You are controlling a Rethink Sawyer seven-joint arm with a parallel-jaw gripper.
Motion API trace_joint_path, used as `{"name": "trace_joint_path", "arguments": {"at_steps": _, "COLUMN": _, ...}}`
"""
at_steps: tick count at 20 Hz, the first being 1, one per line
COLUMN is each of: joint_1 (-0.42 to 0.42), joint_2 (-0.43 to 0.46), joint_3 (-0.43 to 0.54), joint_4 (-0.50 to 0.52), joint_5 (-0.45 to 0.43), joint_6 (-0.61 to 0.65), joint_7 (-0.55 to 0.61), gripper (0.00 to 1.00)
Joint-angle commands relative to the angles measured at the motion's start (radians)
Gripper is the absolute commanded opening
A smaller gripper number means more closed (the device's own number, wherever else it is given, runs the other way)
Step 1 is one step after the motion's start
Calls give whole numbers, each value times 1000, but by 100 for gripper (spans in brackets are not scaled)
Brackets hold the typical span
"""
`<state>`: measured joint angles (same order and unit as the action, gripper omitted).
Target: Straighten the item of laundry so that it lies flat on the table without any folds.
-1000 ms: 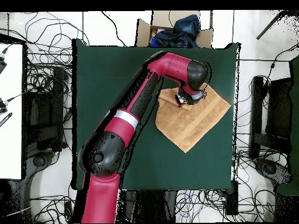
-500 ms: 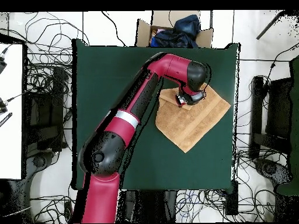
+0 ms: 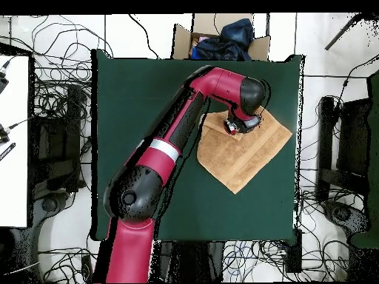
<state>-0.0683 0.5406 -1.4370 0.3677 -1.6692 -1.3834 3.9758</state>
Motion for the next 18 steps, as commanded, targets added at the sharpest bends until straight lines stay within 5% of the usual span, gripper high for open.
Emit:
{"name": "trace_joint_path", "arguments": {"at_steps": 1, "joint_1": -23, "joint_2": 92, "joint_3": 83, "joint_4": -107, "joint_5": 83, "joint_6": -48, "joint_7": 169, "gripper": 0}}
{"name": "trace_joint_path", "arguments": {"at_steps": 13, "joint_1": -8, "joint_2": 79, "joint_3": 82, "joint_4": -75, "joint_5": 96, "joint_6": 65, "joint_7": 142, "gripper": 0}}
{"name": "trace_joint_path", "arguments": {"at_steps": 18, "joint_1": 15, "joint_2": 22, "joint_3": 171, "joint_4": -11, "joint_5": 184, "joint_6": 199, "joint_7": 29, "gripper": 0}}
